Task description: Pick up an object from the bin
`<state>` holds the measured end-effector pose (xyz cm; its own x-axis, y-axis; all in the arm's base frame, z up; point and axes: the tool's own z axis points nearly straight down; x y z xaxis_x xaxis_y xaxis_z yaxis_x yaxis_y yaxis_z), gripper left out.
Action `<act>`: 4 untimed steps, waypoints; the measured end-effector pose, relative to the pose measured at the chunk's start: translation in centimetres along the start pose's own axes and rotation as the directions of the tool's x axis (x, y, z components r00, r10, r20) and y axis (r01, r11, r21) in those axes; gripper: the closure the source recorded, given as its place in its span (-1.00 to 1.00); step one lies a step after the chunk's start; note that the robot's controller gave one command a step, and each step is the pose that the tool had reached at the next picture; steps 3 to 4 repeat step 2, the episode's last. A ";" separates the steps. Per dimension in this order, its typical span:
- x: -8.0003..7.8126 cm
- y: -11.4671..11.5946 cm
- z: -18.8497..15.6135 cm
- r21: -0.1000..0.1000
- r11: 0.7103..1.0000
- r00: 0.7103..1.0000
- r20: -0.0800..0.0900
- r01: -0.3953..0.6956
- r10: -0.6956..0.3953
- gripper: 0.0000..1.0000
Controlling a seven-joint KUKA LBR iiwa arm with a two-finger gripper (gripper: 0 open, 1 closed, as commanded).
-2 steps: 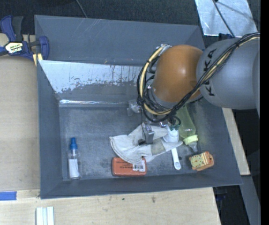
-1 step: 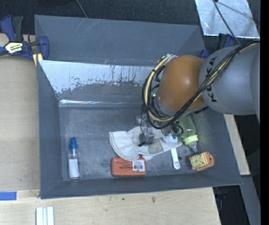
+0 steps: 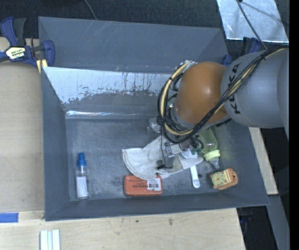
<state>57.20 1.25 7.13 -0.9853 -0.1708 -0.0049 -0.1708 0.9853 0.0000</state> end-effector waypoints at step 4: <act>0.0 0.0 -0.2 0.000 1.000 1.000 -0.002 0.000 0.000 1.00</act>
Offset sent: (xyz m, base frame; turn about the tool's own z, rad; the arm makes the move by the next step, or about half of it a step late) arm 0.0000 0.0000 0.0000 0.0000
